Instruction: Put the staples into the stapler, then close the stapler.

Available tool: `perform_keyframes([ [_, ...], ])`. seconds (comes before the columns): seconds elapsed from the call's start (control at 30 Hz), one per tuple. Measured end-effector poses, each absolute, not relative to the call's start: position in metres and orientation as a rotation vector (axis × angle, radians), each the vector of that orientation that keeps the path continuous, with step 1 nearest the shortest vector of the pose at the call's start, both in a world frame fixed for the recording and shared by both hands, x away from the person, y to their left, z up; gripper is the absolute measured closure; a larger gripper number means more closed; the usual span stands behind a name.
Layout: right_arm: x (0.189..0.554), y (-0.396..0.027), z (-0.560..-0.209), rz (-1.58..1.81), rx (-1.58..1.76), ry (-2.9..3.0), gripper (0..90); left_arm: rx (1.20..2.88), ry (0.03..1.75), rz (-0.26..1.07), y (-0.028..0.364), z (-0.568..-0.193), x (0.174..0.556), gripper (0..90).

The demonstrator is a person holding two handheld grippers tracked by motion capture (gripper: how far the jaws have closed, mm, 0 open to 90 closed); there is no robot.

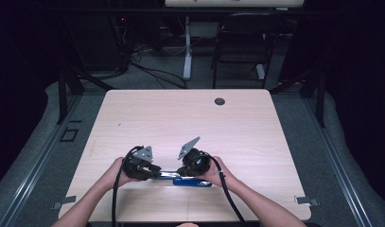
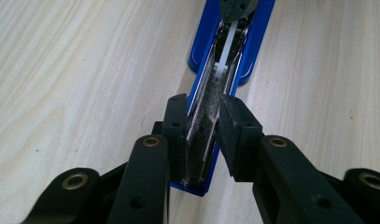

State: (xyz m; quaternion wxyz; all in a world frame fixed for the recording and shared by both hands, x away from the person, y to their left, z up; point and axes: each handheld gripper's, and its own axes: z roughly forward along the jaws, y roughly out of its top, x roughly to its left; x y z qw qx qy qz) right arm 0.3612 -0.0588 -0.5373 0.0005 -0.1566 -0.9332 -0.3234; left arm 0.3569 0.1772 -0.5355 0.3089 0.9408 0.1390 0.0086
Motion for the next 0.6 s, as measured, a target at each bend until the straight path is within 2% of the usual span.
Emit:
perform_keyframes([
  [0.4,0.3620,-0.0555,-0.5392,-1.038,-0.496,-2.913,90.0,2.471,0.375,0.022,0.1797,-0.5348,0.3574,70.9],
  [0.6,0.3618,-0.0554,-0.5392,-1.037,-0.494,-2.918,90.0,2.493,0.417,0.037,0.1847,-0.5339,0.3594,61.7],
])
